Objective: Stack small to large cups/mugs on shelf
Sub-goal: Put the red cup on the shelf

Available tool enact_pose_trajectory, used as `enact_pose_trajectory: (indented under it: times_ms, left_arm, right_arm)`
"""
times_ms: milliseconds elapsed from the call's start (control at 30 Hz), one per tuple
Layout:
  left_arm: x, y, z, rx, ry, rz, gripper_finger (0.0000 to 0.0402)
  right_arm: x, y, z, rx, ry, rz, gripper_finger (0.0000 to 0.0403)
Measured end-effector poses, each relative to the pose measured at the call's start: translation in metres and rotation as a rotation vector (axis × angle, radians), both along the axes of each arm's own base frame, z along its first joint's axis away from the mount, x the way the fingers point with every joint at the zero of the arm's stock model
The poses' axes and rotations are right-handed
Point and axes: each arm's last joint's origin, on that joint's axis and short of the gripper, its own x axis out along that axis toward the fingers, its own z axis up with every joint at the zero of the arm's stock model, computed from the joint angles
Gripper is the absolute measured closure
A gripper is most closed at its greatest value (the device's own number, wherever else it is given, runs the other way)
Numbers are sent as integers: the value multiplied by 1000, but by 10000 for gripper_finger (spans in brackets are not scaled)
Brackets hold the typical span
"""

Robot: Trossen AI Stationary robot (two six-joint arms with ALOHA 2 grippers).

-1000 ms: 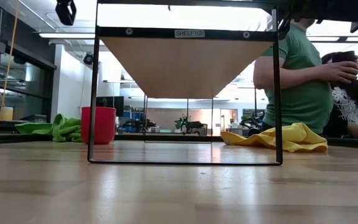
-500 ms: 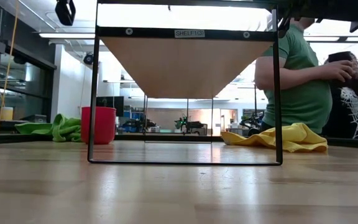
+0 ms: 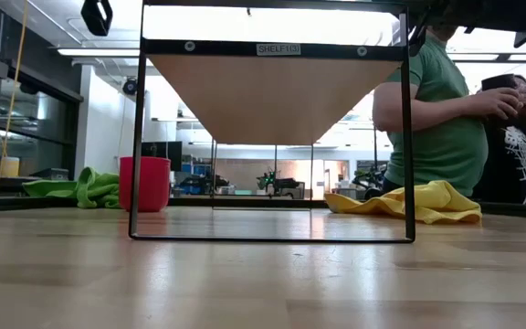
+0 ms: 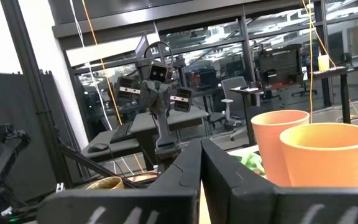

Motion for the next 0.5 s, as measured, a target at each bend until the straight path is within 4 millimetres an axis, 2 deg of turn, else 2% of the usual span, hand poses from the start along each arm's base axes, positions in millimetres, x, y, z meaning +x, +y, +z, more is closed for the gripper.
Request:
enact_pose_trajectory:
  times_ms: [133,333,500]
  left_arm:
    - [0,0,0,2,1,0,401]
    - [0,0,0,2,2,0,402]
    - [0,0,0,4,3,1,402]
  right_arm:
    - [2,0,6,60,53,12,402]
    - [4,13,33,109,533,108,402]
    - [3,39,54,215,759,324,402]
